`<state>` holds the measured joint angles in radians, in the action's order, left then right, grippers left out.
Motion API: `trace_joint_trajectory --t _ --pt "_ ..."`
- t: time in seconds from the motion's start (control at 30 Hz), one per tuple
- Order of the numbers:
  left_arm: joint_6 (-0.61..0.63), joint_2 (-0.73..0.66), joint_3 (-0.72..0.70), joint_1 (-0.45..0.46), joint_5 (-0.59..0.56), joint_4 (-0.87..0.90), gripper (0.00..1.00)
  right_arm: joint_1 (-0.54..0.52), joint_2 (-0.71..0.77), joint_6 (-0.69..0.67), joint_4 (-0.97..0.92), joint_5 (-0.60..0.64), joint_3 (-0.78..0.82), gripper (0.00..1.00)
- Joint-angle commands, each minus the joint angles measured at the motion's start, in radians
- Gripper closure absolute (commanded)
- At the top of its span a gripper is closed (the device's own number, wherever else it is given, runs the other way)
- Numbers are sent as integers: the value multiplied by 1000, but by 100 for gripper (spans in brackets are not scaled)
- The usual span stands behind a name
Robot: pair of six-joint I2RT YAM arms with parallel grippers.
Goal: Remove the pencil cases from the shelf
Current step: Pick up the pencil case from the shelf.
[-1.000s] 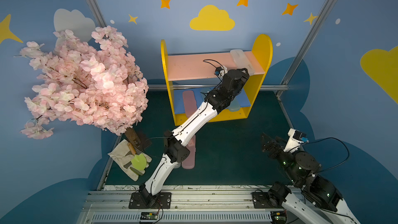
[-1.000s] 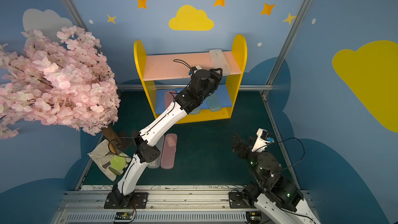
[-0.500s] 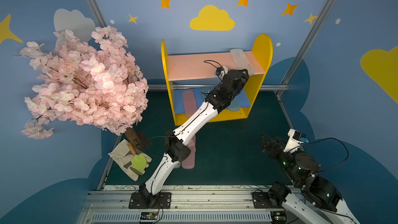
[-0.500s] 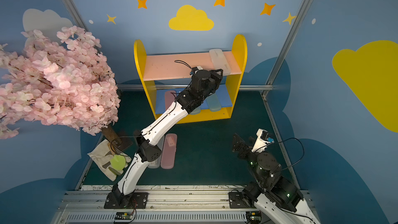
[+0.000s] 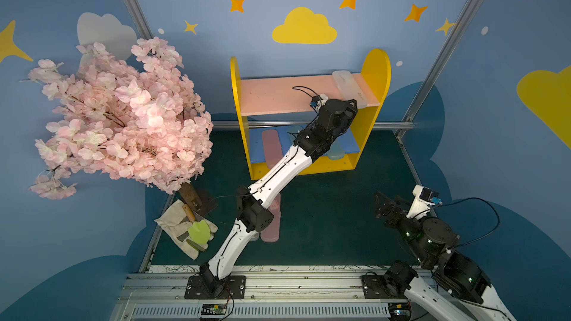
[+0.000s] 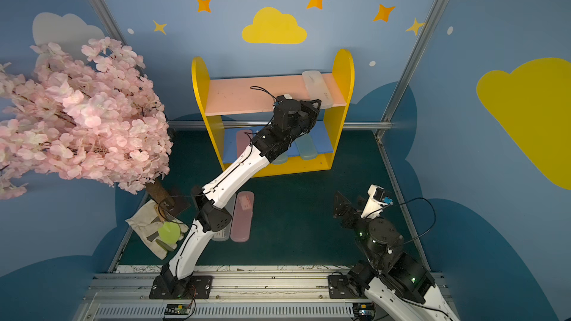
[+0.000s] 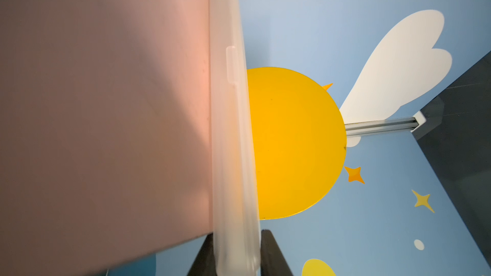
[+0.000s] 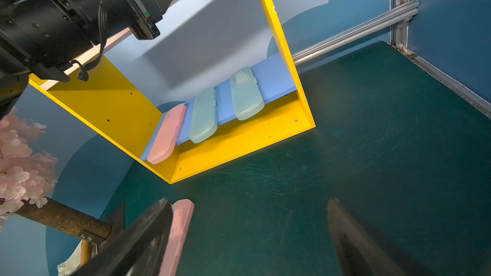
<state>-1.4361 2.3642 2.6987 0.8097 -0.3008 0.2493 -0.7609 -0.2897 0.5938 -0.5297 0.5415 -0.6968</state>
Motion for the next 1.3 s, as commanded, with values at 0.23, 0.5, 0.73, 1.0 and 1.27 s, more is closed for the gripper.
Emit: trace_joint_trajectory --t 0.23,0.5,0.73,1.0,1.27 --pt "29 0 19 -14 18 -23 87 4 13 -6 -3 15 -4 5" --pt "94 -43 17 -17 180 -65 96 3 9 -95 14 -78 -20 4" --pt "160 -136 -37 -15 356 -77 97 4 -24 -71 23 -106 -34 4" --pt "214 -443 -516 1 343 -263 97 3 -42 -81 34 -140 -62 4" --pt "215 -782 -1044 10 240 -470 97 4 -40 -104 106 -247 -81 4"
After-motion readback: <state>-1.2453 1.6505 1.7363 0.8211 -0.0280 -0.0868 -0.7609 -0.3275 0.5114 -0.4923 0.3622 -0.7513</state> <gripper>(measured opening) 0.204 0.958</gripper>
